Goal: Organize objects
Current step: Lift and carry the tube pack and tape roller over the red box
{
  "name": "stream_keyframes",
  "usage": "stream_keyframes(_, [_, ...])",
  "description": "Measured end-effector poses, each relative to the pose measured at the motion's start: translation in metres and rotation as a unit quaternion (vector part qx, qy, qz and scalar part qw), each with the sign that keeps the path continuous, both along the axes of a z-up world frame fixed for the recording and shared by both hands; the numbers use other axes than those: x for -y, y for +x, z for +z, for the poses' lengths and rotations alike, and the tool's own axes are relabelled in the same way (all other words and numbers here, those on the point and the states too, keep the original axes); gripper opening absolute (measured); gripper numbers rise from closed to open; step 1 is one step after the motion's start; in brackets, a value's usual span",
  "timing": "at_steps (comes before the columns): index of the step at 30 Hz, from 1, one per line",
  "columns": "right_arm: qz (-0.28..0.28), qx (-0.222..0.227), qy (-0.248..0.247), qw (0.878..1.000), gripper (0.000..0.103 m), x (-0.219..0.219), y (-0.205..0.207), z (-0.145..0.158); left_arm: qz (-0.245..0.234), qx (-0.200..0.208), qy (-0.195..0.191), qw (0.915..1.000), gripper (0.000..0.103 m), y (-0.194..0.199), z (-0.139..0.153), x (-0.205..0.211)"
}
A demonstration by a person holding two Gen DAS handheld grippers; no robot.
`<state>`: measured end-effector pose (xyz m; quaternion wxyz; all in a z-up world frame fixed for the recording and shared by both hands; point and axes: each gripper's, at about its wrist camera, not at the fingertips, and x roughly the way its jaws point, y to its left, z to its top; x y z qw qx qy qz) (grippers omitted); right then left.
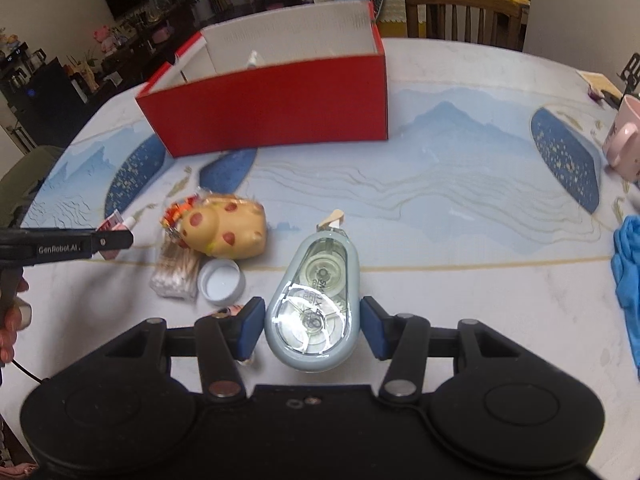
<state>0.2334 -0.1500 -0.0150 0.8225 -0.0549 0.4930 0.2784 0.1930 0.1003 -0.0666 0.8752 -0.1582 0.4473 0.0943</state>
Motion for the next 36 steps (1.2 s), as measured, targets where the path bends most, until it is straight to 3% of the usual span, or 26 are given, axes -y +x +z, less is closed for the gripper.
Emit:
stream_keyframes(18, [0.063,0.059,0.036,0.996,0.051,-0.025,0.018,0.063,-0.031,0.068,-0.05,0.9959,0.031,0.022,0.062,0.031])
stream_keyframes(29, [0.091,0.109,0.045,0.989,0.051,-0.054,0.053,0.097,-0.035,0.104,-0.003,0.9939,0.031,0.065,0.096,0.034])
stream_keyframes(36, [0.097,0.116,0.035,0.988,0.051,-0.075,0.087,0.1,-0.023,0.106,0.032,0.9936,0.031,0.102,0.102,0.026])
